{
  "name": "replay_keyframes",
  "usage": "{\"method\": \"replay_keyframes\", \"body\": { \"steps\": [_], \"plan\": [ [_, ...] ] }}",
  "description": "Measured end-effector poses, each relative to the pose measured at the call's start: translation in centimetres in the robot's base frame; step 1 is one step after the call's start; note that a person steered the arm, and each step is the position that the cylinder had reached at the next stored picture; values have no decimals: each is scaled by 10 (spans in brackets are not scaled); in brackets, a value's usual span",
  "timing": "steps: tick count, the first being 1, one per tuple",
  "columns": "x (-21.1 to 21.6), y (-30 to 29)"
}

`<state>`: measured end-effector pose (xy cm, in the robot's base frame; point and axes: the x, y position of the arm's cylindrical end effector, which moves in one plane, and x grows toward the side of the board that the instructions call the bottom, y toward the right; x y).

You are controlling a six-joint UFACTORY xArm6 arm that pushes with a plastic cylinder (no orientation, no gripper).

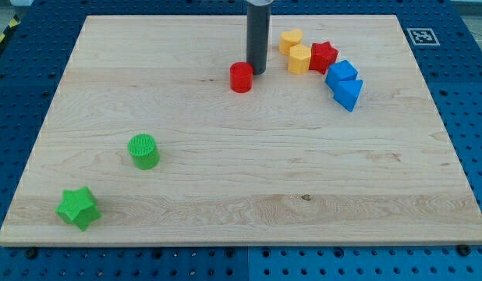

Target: Move red circle parallel to green circle

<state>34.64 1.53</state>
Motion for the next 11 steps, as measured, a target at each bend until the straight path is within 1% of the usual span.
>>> {"method": "replay_keyframes", "body": {
  "steps": [1, 2, 4, 5, 6, 7, 8, 9, 10, 11],
  "plan": [
    [8, -6],
    [14, -27],
    [16, -38],
    [17, -56],
    [18, -61],
    [18, -84],
    [15, -64],
    [16, -24],
    [47, -36],
    [50, -50]
  ]
}}
